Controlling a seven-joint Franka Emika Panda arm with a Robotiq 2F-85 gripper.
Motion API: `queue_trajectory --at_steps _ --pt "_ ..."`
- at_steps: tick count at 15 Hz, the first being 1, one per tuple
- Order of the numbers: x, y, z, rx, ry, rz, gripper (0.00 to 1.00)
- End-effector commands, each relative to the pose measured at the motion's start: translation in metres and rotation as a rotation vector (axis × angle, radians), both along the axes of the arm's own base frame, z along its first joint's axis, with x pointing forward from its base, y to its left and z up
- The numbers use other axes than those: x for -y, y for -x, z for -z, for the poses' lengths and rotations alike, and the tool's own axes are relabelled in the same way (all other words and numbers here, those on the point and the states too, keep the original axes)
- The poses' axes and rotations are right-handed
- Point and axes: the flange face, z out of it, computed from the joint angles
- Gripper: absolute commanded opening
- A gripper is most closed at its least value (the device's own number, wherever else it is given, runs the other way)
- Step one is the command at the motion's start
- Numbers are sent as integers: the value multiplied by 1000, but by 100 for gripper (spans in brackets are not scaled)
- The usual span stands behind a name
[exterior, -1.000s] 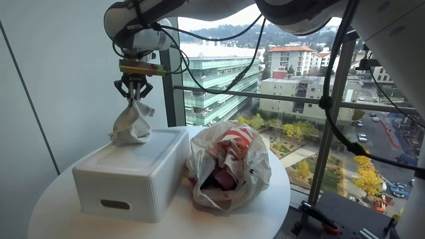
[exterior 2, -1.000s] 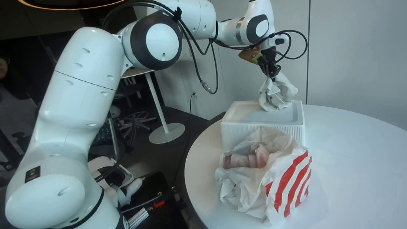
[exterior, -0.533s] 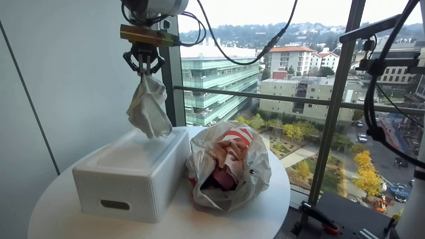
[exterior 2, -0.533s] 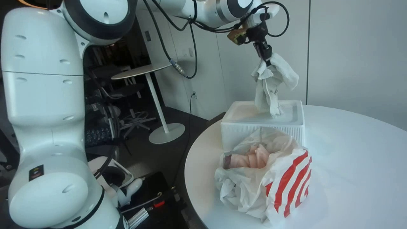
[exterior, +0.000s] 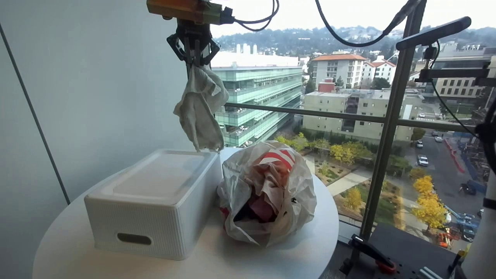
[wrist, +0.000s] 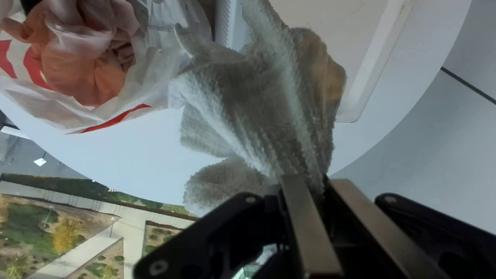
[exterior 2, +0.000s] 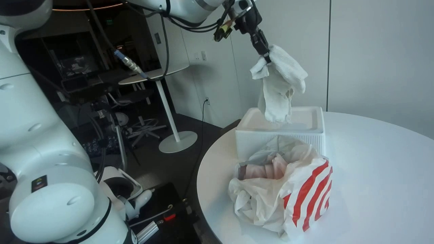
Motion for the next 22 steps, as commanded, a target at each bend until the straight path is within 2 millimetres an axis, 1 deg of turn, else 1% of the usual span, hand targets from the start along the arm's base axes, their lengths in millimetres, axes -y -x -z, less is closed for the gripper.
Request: queue_trajectory --at_steps 1,4,5,8,10,11,12,16,18,22 --pt "12 72 7 12 -21 128 5" --pt "23 122 29 -12 -36 204 5" --pt "28 134 36 -23 -49 233 5" --pt "41 163 52 -34 -79 294 5" --pt "51 174 61 -48 -93 311 5" --pt "57 175 66 -60 -103 317 5" --pt "66 171 74 -81 -111 321 5" --pt "96 150 107 -156 -174 312 5" --pt "111 134 124 -191 -202 298 5" --pt "131 98 167 -257 -261 249 5"
